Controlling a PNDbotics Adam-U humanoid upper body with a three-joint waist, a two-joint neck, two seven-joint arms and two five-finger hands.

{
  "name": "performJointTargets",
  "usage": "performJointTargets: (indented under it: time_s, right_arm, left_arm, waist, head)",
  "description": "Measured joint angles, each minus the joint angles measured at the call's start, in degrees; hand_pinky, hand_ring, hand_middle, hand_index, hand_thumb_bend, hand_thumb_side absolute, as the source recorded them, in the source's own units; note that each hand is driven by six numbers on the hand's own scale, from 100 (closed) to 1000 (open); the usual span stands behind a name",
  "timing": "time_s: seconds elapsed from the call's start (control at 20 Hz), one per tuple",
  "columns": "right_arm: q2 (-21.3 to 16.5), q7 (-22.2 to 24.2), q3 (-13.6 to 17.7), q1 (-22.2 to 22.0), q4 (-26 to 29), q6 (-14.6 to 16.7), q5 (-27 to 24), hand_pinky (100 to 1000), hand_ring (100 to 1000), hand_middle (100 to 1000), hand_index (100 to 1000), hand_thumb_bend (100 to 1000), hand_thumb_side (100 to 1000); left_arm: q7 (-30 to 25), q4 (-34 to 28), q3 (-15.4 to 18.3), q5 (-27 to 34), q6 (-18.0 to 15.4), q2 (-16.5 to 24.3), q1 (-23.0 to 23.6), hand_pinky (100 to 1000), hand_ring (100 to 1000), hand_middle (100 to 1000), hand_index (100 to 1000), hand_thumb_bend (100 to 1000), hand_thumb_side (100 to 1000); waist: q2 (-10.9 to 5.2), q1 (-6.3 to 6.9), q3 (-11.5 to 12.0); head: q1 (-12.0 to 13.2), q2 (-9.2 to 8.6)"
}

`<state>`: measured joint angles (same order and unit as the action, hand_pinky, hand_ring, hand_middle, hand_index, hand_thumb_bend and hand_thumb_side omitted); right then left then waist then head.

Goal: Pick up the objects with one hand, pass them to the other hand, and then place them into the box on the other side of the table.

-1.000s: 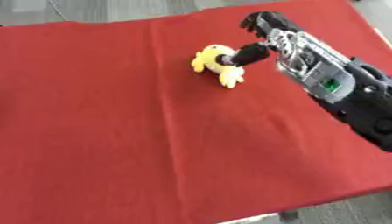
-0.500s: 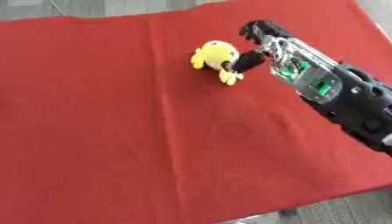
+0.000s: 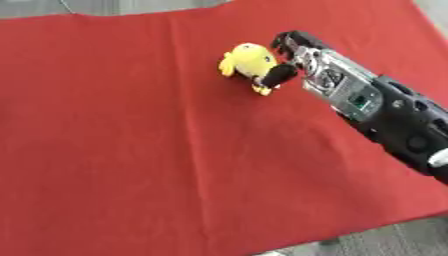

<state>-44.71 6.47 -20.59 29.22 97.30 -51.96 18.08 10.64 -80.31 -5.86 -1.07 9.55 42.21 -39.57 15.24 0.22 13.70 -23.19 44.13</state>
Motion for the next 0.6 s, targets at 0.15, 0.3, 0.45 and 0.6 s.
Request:
performJointTargets:
  time_s: [0.15,0.3,0.45,0.6]
  right_arm:
    - [0.07,-1.52,-0.01,0.07,-1.01,0.0,-1.41,819,823,790,863,462,296]
    - [0.07,-2.57,-0.01,0.27,-2.33,0.0,-2.31,828,826,791,868,457,296]
    - [0.07,-3.38,0.02,0.57,-3.38,0.04,-3.0,825,820,786,859,443,276]
    - [0.07,-4.27,0.2,0.98,-3.85,0.07,-3.97,819,809,739,810,418,186]
  left_arm:
    - [0.01,0.0,0.0,0.0,0.0,-0.03,-0.31,927,659,587,672,100,434]
    - [0.01,-0.01,0.0,0.0,0.0,-0.27,-0.33,928,659,587,671,100,432]
    - [0.02,-0.02,0.0,-0.01,0.0,-0.5,-0.38,927,660,586,670,100,429]
    - [0.03,-0.02,0.01,-0.04,-0.01,-0.5,-0.5,927,661,585,670,100,427]
  waist:
    - [0.36,0.0,0.4]
    - [0.91,0.0,0.54]
    - [1.09,0.0,0.75]
    - [1.21,0.0,0.82]
  head:
    - [-0.29,-0.46]
    - [-0.63,-0.83]
    - [-0.9,-0.99]
    - [-1.16,-1.2]
